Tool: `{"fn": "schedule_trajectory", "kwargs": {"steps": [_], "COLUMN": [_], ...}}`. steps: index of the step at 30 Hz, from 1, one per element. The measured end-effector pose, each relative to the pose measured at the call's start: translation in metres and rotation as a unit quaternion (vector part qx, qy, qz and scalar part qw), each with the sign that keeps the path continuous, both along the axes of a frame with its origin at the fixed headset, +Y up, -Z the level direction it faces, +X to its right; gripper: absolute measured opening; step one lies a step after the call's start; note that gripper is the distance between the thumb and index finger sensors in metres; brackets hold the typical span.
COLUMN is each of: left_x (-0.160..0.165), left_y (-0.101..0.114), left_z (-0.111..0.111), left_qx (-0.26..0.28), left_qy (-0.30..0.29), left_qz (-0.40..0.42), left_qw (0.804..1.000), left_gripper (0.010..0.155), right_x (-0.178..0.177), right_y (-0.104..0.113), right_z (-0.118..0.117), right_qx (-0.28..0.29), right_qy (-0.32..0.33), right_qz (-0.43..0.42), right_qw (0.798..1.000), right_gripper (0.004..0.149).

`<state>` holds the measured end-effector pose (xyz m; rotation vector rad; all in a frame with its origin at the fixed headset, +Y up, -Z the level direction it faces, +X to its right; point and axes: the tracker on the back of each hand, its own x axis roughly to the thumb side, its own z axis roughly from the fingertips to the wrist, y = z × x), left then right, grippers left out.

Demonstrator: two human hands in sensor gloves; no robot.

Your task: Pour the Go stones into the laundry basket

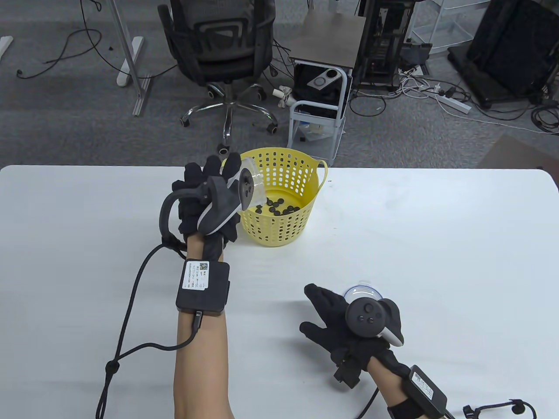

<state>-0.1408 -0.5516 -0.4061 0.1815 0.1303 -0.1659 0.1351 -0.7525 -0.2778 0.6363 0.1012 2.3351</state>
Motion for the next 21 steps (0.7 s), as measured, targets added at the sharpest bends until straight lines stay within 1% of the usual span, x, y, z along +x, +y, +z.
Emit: {"fn": "schedule_trajectory", "kwargs": {"steps": [3, 5, 9, 12, 15, 17, 19, 21], "left_x": [-0.002, -0.002, -0.002, -0.005, -0.006, -0.006, -0.004, -0.002], "left_y": [0.001, -0.002, -0.012, -0.028, -0.047, -0.062, -0.08, -0.095], "left_z": [0.013, 0.026, 0.049, 0.066, 0.084, 0.095, 0.106, 0.114], "left_qx": [0.008, 0.013, 0.009, 0.01, 0.03, 0.041, 0.039, 0.036], "left_qy": [-0.032, -0.06, -0.099, -0.122, -0.133, -0.144, -0.152, -0.156], "left_qz": [0.067, 0.121, 0.199, 0.258, 0.314, 0.352, 0.387, 0.409], "left_qw": [0.997, 0.991, 0.975, 0.958, 0.939, 0.924, 0.909, 0.898], "left_gripper": [0.126, 0.126, 0.126, 0.126, 0.126, 0.126, 0.126, 0.126], "right_x": [0.002, 0.003, 0.005, 0.006, 0.006, 0.005, 0.005, 0.006], "right_y": [0.0, -0.001, -0.001, 0.0, -0.001, -0.001, 0.0, 0.0], "right_z": [-0.001, -0.002, -0.002, -0.002, -0.001, -0.001, 0.0, 0.0], "right_qx": [-0.001, -0.007, -0.007, -0.004, -0.005, -0.004, 0.0, 0.002], "right_qy": [-0.004, -0.005, -0.008, -0.01, -0.007, -0.004, -0.002, -0.001], "right_qz": [-0.005, -0.005, -0.007, -0.01, -0.008, -0.005, -0.004, -0.009], "right_qw": [1.0, 1.0, 1.0, 1.0, 1.0, 1.0, 1.0, 1.0], "right_gripper": [0.084, 0.084, 0.084, 0.084, 0.084, 0.084, 0.084, 0.085]}}
